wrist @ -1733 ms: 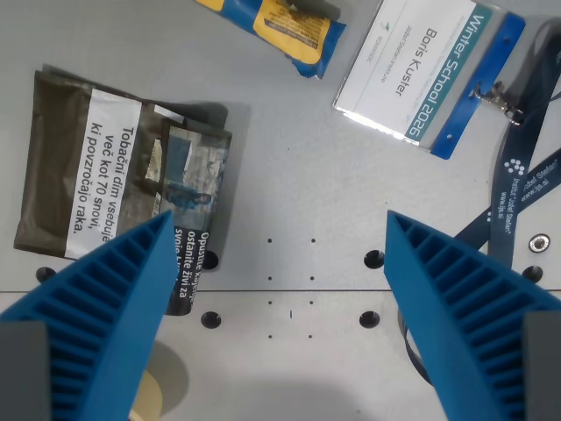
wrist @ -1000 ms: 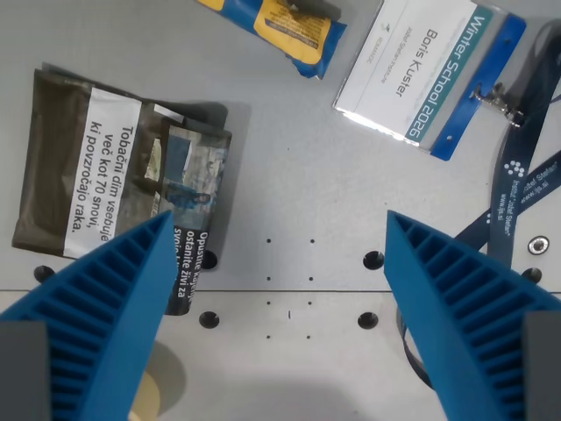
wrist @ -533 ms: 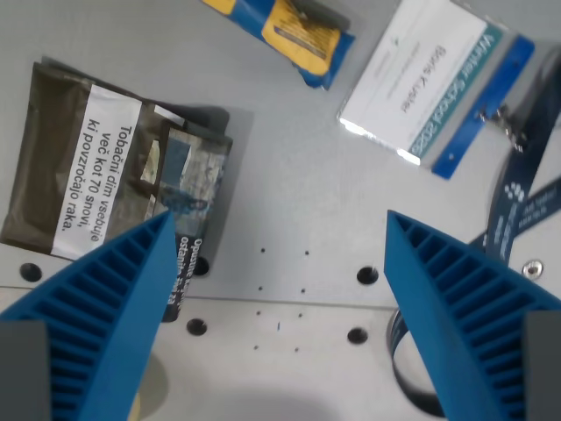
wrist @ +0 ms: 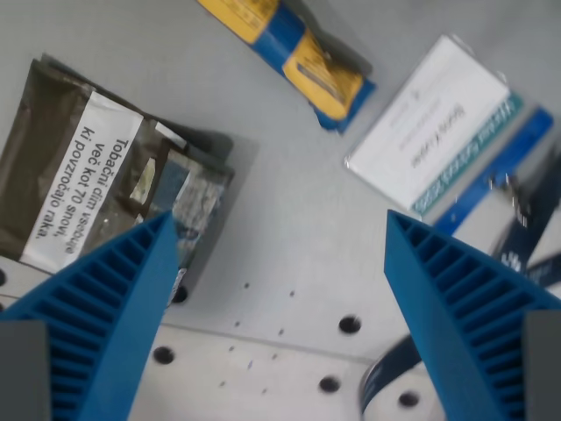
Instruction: Move above the blue bag
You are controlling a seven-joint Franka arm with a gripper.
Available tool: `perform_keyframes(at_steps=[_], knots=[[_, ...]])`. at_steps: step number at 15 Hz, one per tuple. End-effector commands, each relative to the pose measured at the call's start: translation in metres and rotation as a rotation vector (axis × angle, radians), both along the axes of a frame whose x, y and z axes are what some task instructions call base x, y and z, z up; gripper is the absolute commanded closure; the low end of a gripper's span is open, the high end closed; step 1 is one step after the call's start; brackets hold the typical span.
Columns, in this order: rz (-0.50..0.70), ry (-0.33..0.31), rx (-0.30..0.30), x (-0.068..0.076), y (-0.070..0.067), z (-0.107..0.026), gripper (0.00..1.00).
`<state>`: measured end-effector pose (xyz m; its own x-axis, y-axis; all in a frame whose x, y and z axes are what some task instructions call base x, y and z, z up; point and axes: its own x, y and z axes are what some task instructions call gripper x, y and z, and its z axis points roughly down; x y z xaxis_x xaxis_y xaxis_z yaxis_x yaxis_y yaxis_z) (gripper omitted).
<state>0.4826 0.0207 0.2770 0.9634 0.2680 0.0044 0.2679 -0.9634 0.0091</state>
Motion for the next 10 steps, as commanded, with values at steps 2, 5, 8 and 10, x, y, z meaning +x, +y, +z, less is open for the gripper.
perform_keyframes(at_steps=[2, 5, 8, 10], knots=[[0.343, -0.014, 0.013, 0.013, 0.006, -0.012, 0.0], [0.436, -0.01, 0.015, 0.022, 0.01, -0.026, 0.0], [0.526, -0.009, 0.018, 0.031, 0.014, -0.04, 0.0], [0.584, -0.009, 0.021, 0.036, 0.017, -0.05, 0.0]])
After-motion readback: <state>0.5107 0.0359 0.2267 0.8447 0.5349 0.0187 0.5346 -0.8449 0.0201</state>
